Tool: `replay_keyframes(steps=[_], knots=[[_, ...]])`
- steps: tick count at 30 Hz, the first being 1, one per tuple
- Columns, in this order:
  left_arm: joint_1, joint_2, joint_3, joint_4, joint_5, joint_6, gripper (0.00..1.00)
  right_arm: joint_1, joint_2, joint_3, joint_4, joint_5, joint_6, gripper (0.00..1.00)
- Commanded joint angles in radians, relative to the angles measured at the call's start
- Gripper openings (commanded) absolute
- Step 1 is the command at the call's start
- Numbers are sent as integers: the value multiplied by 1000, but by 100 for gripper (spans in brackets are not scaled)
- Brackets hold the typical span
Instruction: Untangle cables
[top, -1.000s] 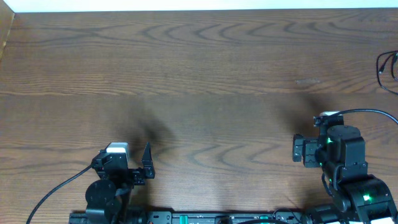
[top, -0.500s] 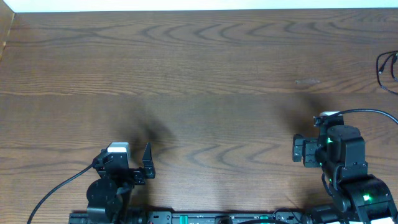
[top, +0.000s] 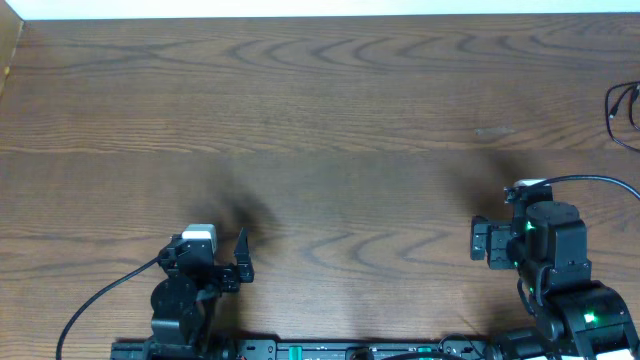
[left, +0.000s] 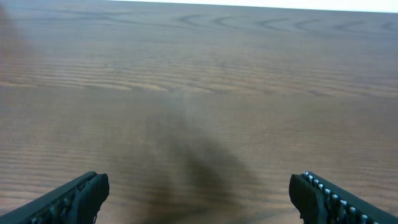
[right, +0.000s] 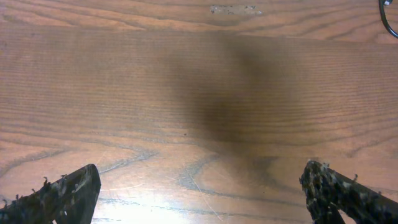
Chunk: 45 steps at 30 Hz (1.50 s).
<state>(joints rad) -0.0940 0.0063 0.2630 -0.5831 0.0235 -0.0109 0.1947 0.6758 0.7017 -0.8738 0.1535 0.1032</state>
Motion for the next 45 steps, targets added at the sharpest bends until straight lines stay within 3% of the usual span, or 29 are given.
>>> replay_keyframes(steps=[1, 45], knots=[[4, -5, -14, 5, -8, -13, 98, -4, -2, 2, -2, 8, 12, 99], [4, -5, -111, -5, -9, -12, 98, -4, -2, 2, -2, 8, 12, 99]])
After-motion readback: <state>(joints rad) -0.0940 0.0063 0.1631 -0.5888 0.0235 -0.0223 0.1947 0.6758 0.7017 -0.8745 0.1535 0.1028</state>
